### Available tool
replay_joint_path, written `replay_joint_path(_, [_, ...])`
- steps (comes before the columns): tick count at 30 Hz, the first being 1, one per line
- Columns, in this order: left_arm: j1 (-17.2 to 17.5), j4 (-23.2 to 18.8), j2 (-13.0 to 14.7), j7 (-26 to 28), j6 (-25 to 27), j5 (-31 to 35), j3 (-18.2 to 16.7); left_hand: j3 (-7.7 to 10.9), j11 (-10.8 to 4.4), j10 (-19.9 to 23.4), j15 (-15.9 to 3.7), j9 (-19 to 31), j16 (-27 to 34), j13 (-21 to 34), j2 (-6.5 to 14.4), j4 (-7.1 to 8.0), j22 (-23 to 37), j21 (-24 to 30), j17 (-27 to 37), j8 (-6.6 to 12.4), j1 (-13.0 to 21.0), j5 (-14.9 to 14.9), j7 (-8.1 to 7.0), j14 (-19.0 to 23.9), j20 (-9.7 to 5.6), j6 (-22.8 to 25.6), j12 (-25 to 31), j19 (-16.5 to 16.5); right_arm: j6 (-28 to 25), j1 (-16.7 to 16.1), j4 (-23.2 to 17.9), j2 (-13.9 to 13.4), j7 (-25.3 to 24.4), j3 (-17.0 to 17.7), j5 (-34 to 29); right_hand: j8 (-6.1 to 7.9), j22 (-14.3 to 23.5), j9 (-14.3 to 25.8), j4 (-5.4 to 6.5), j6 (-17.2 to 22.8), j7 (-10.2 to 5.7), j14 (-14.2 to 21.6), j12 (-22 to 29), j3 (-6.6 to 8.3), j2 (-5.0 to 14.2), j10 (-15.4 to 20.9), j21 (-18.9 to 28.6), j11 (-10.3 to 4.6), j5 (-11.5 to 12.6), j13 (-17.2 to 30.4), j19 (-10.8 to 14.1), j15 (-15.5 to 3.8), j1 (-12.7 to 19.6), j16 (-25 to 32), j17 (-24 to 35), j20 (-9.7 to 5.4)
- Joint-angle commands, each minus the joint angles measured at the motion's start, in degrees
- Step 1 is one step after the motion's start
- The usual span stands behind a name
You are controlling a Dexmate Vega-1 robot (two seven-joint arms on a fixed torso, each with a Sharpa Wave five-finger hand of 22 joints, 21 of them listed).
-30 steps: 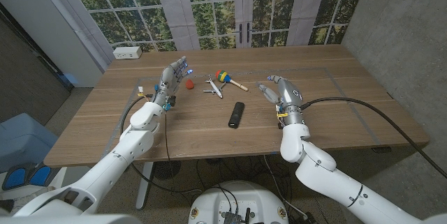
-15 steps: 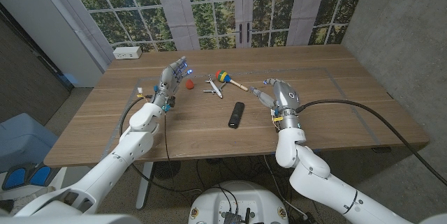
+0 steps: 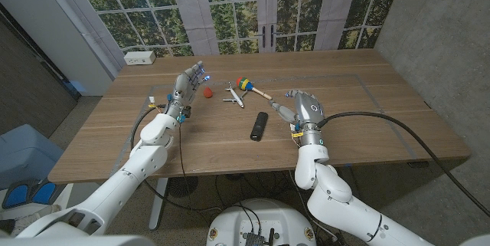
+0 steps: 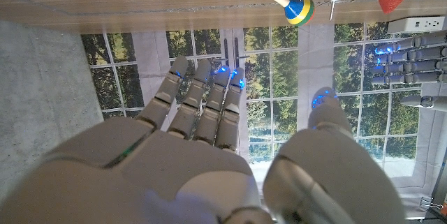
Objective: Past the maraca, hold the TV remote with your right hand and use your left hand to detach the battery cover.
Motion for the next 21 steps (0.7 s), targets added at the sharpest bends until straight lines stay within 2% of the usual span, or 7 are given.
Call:
replay_joint_path(1, [-0.3, 0.7, -0.3, -1.1, -1.1, -0.3, -0.1, 0.08, -0.15, 0.2, -0.75, 0.1, 0.1, 0.2, 1.6, -0.25, 0.3, -0.4, 0.0, 0.13, -0.6, 0.2, -0.11, 0.1, -0.22, 0.5, 0.3, 0.6, -5.3, 0.9, 0.0, 1.4, 1.9, -3.5, -4.3, 1.16, 0.2, 0.6, 0.05, 1.1, -0.22, 0.5, 0.6, -0.70, 0.22, -0.1, -0.6, -0.40, 0.6, 0.9, -0.6, -4.36, 0.8, 0.6, 0.9, 0.09])
replay_joint_path(7, [-0.1, 0.4, -0.4, -1.3, -1.5, -0.3, -0.1, 0.04, -0.21, 0.3, -0.74, 0.1, 0.1, 0.2, 1.6, -0.32, 0.3, -0.6, 0.0, 0.13, -0.6, 0.2, -0.10, 0.2, -0.22, 0.6, 0.3, 0.7, -9.9, 2.2, -0.5, 2.1, 5.8, -5.8, -6.0, 3.28, 0.2, 1.9, 0.45, 2.6, 0.30, 0.6, 1.5, -1.82, 0.14, -0.4, -1.2, -0.49, 1.4, 2.6, -0.8, -4.30, 0.9, 1.2, 2.4, 0.48])
replay_joint_path(14, [-0.1, 0.3, -0.3, -1.6, -1.8, -0.3, -0.1, 0.01, -0.21, 0.3, -0.71, 0.1, 0.1, 0.2, 1.6, -0.46, 0.3, -0.8, 0.0, 0.12, -0.6, 0.2, -0.09, 0.2, -0.21, 0.6, 0.3, 0.8, -13.5, 3.5, -0.1, 3.0, 7.9, -8.3, -7.2, 4.09, 0.2, 2.9, 0.90, 1.7, 0.35, 0.4, 1.7, -3.02, -0.33, -1.9, -1.9, -0.19, 1.7, 3.9, -1.4, -4.19, 0.2, 1.4, 3.4, 0.87])
replay_joint_path(21, [-0.3, 0.5, -0.5, -2.1, -2.4, -0.3, -0.1, -0.03, -0.25, 0.4, -0.78, 0.1, 0.1, 0.2, 1.7, -0.50, 0.3, -1.0, 0.0, 0.11, -0.6, 0.2, -0.07, 0.2, -0.22, 0.6, 0.3, 0.9, -17.3, 5.2, -0.6, 3.0, 11.4, -11.0, -7.6, 4.62, 0.3, 4.3, 1.04, -1.3, 0.92, -0.5, 1.9, -4.19, -0.12, -3.7, -2.6, 0.02, 2.5, 5.6, -1.6, -3.82, 0.5, 1.6, 5.0, 1.30])
